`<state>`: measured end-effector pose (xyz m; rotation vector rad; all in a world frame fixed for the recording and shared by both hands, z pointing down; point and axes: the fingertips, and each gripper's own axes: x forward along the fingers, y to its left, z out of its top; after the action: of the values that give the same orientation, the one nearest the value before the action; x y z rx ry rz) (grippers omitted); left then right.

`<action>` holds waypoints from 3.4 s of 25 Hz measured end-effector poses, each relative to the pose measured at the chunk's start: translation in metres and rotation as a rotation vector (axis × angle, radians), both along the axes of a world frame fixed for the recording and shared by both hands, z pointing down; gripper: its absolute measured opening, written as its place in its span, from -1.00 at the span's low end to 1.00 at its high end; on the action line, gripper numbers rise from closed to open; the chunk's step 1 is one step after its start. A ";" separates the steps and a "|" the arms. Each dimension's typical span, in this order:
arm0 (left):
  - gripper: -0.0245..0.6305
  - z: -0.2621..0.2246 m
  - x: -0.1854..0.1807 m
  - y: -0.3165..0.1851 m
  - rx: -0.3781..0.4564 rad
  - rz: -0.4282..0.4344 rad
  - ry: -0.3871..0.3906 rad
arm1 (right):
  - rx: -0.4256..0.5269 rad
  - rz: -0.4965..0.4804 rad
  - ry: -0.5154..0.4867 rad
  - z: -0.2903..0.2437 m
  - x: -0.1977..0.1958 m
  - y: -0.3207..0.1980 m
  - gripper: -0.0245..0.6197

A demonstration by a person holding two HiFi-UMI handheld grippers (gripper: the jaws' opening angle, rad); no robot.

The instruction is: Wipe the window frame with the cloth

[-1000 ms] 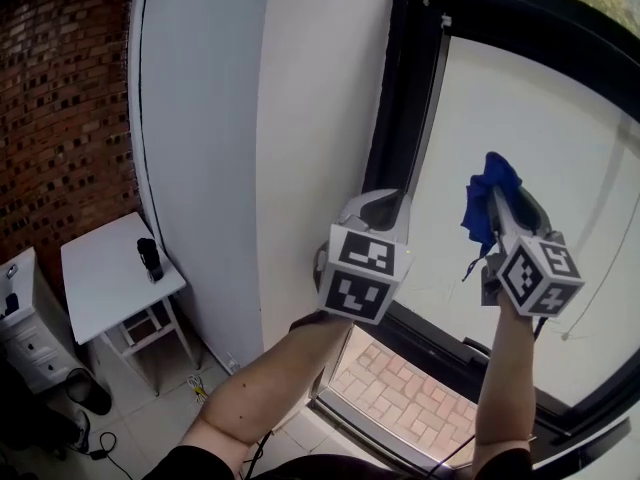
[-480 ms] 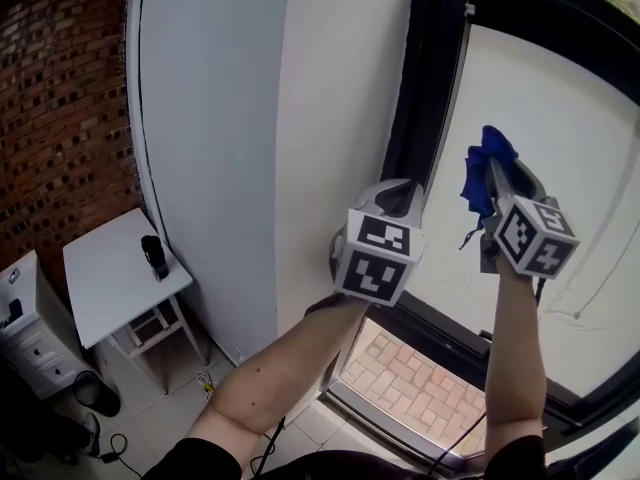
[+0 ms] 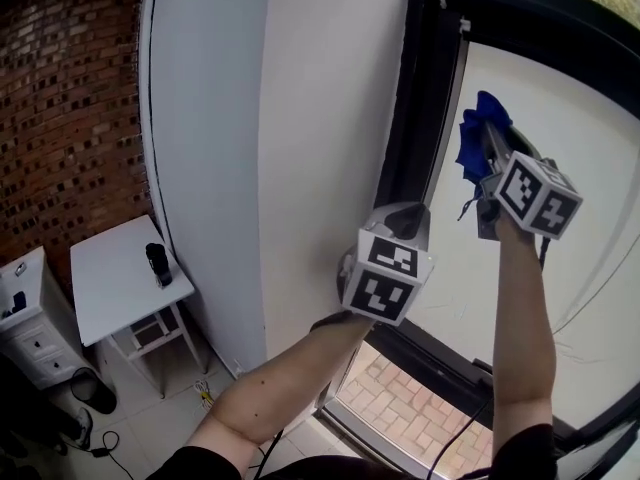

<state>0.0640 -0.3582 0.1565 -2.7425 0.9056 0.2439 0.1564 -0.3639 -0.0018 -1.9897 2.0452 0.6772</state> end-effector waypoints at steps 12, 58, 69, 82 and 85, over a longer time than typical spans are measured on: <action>-0.94 -0.023 -0.013 0.004 0.083 -0.100 -0.003 | 0.186 -0.118 0.068 -0.095 -0.029 -0.022 -0.61; -0.94 0.025 -0.014 -0.006 -0.034 -0.144 -0.014 | -0.083 -0.234 0.072 0.075 -0.043 -0.060 -0.62; -0.95 0.042 -0.007 -0.013 -0.063 -0.146 -0.024 | -0.109 -0.272 0.025 0.135 -0.038 -0.065 -0.62; -0.94 0.076 0.000 -0.017 -0.105 -0.139 -0.053 | -0.185 -0.289 -0.006 0.205 -0.033 -0.070 -0.62; -0.94 0.088 -0.001 -0.018 -0.123 -0.140 -0.060 | -0.203 -0.291 -0.014 0.223 -0.032 -0.071 -0.62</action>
<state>0.0628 -0.3766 0.2448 -2.7634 1.1249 0.0829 0.1247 -0.4350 0.2215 -1.7301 2.4121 0.4088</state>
